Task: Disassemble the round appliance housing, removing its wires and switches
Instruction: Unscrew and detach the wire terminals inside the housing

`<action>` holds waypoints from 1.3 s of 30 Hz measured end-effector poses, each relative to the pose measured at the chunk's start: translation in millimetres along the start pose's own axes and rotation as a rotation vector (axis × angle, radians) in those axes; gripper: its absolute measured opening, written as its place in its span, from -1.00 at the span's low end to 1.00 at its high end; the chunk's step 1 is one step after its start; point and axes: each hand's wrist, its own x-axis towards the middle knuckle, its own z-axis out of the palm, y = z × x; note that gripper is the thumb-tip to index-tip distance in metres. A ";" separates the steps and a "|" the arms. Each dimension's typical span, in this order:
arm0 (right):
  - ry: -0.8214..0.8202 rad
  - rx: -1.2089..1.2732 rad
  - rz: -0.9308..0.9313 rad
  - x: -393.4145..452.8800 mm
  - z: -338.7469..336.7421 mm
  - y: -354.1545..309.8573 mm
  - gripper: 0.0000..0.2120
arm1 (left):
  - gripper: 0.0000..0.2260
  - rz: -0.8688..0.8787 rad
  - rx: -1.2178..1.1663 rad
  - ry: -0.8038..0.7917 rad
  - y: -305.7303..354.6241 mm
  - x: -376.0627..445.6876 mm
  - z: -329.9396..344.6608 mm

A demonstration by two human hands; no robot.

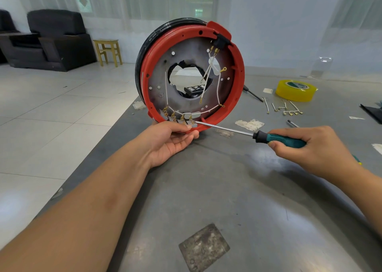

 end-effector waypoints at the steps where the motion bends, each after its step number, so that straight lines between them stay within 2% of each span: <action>1: -0.007 0.017 0.005 0.6 -0.4 0.7 -0.74 | -0.91 0.000 0.007 -0.004 -0.3 0.3 0.0; 6: -0.069 0.093 0.076 4.2 -1.7 10.4 -0.85 | -0.88 -0.008 0.030 -0.023 -0.9 0.8 -1.4; 12: -0.117 0.073 0.111 6.5 -1.2 14.1 -0.87 | -0.88 -0.015 0.031 -0.027 0.1 -1.2 0.3; 15: -0.090 0.051 0.089 5.3 0.5 12.8 -0.84 | -0.84 -0.014 0.026 -0.028 0.6 -1.8 0.7; 29: 0.031 -0.102 -0.028 0.3 4.3 17.0 -0.71 | -0.90 -0.015 0.026 -0.019 1.0 -1.3 1.0; 35: 0.077 -0.170 -0.144 0.4 6.8 15.8 -0.54 | -0.79 -0.020 0.043 -0.022 1.1 -1.1 0.2; 39: 0.088 -0.185 -0.169 -0.1 7.0 18.2 -0.53 | -0.74 -0.014 0.059 -0.021 0.7 -1.8 0.3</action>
